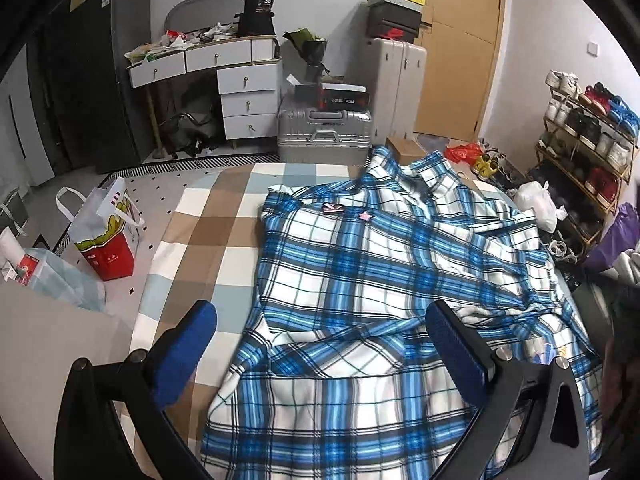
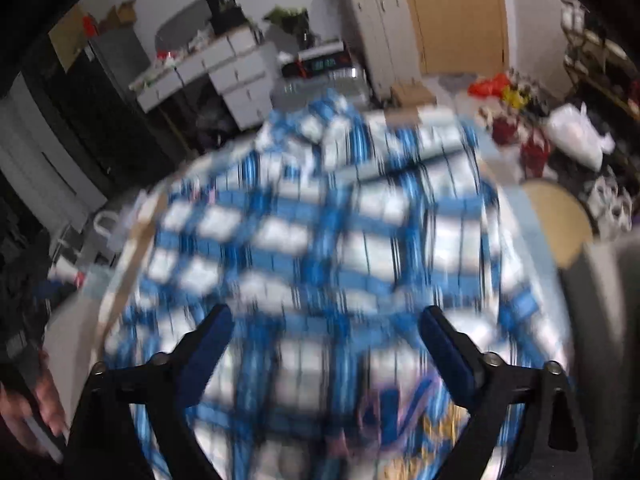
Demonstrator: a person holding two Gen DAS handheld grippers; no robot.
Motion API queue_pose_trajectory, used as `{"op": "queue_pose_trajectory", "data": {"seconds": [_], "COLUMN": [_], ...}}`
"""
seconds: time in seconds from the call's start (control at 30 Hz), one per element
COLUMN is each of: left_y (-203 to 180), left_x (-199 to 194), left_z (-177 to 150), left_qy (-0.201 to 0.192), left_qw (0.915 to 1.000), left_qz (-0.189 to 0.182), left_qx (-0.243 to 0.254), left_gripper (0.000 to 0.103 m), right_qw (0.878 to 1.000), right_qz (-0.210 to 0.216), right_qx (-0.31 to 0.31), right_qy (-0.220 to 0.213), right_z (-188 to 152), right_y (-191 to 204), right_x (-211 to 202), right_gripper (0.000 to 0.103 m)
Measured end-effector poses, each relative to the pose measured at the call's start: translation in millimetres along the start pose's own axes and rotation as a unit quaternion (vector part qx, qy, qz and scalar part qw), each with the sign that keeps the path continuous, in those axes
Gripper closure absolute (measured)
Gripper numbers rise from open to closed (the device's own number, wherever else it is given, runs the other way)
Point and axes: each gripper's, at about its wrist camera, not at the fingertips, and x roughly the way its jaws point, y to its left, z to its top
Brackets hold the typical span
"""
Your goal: Fold large clothes
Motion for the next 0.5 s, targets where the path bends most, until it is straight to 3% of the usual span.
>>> {"op": "queue_pose_trajectory", "data": {"seconds": [0.13, 0.3, 0.4, 0.5], "left_y": [8.2, 7.7, 10.4, 12.0], "left_x": [21.0, 42.1, 54.9, 60.1], "left_z": [-3.4, -0.7, -1.5, -4.8], "left_qy": [0.004, 0.015, 0.03, 0.047], "left_qw": [0.9997, 0.9965, 0.9956, 0.9937], "left_qz": [0.021, 0.06, 0.058, 0.052], "left_qx": [0.008, 0.056, 0.067, 0.087], "left_gripper": [0.001, 0.001, 0.001, 0.001], "right_qw": [1.0, 0.998, 0.997, 0.997], "right_qz": [-0.005, -0.038, -0.054, -0.062], "right_qx": [0.014, 0.044, 0.034, 0.039], "right_qy": [0.013, 0.02, 0.04, 0.024], "right_z": [52.9, 117.7, 162.1, 198.0], "right_y": [-1.5, -8.1, 1.1, 9.8], "right_x": [55.2, 143.5, 193.0, 220.8], "right_gripper": [0.001, 0.001, 0.003, 0.002]}}
